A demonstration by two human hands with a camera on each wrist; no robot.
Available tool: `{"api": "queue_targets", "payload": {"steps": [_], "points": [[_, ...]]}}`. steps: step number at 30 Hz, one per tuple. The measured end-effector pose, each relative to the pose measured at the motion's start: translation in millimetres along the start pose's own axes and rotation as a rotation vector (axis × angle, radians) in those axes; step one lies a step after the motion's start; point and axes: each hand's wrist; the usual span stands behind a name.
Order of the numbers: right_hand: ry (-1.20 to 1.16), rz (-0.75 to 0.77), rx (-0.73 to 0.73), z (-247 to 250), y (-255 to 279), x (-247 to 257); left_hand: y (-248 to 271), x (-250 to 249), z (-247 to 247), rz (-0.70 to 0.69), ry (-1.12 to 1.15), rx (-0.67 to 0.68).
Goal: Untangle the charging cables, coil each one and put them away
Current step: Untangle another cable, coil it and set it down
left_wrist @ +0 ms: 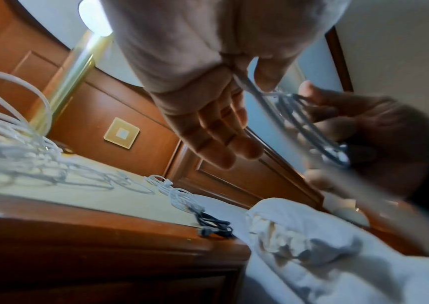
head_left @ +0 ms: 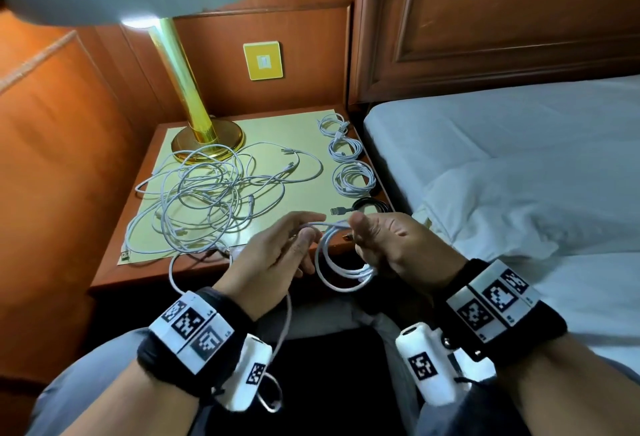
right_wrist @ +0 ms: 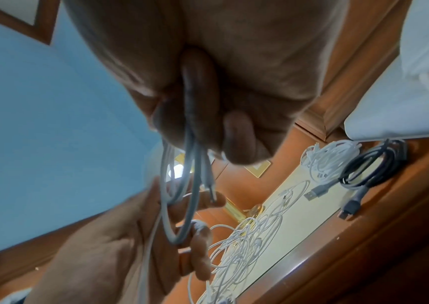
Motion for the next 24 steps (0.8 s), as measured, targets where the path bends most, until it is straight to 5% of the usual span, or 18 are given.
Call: {"api": "queue_targets", "payload": {"steps": [4,15,19,24], "points": [[-0.191,-0.075,-0.093,-4.9,-4.9,-1.1,7.0,-13.6,-13.9,0.107,0.196,0.048],[-0.348,-0.278,-0.258,-15.8,-8.6,-3.1,1.3,-17.9,-34.4,0.114,0.152,-0.157],[-0.413,-0.308,-0.269,-17.5,-8.6,0.4,-4.4,-23.1,-32.4,0.238,0.404,-0.174],[-0.389,-0.343,-0.156,-22.6,-3.1,3.1,-7.7,-15.7,-37.1,-0.011,0.107,-0.376]]}}
Point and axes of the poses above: each hand's wrist, its own y-axis away from the middle knuckle, its own z-axis out of the back of the hand, x = y × z, and after that the axes turned 14 degrees about -x, right-handed
